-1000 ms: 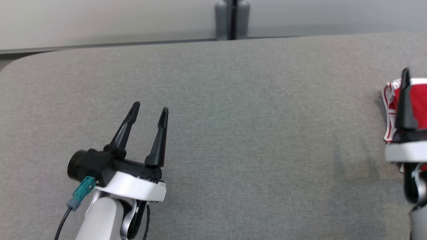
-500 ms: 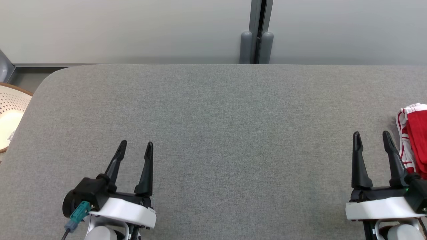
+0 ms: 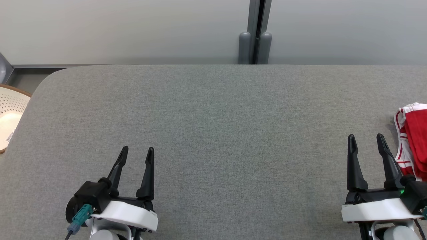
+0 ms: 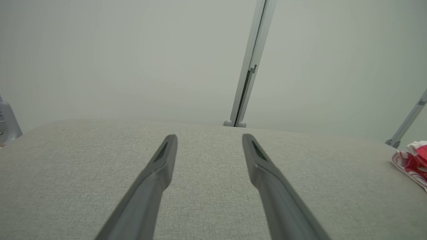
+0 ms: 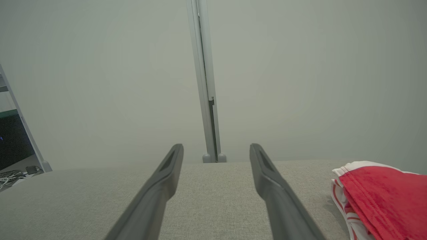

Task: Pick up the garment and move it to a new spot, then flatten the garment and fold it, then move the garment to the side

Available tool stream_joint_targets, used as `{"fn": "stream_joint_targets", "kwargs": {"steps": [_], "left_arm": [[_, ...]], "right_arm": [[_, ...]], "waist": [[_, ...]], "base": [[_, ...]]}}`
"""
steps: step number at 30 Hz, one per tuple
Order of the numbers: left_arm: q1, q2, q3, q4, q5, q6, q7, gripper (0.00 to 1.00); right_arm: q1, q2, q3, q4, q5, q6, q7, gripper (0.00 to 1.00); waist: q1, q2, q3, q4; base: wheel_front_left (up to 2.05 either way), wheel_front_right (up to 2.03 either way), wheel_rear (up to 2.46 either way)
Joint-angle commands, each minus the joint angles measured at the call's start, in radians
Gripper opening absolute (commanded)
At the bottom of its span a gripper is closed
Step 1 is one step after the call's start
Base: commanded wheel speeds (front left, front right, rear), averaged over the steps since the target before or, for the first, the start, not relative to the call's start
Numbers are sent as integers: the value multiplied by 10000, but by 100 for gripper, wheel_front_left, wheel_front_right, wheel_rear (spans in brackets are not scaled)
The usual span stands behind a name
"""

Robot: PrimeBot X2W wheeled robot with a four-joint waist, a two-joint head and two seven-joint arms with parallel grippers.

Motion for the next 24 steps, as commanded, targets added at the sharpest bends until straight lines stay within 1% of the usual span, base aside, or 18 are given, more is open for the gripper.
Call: {"fn": "stream_joint_targets", "kwargs": {"steps": [1,2,9,12,15,24], "left_arm": [[-76,36,37,14,-122,-37,3,100],[-63,36,31,61,-265,-105,3,100],[-66,35,74,-35,-259,-303,3,100],[-9,36,119,40,-396,-334,3,100],[-9,38,170,183,-612,-300,3,100],[48,36,194,80,-457,-240,3,100]], "right_arm": [[3,-10,20,-17,16,-16,-4,100],[-7,-10,22,-23,27,-16,-4,100],[5,-10,65,-52,105,-16,-4,100],[1,-9,41,-33,129,-16,-5,100],[-2,-9,40,-12,156,-16,-5,100],[-24,-9,74,66,221,-16,-5,100]], "waist": [[0,0,4,-6],[0,0,6,-12],[0,0,13,-19],[0,0,8,-16],[0,0,1,-11],[0,0,-23,-16]], "base": [[0,0,0],[0,0,0],[0,0,0],[0,0,0],[0,0,0],[0,0,0]]}}
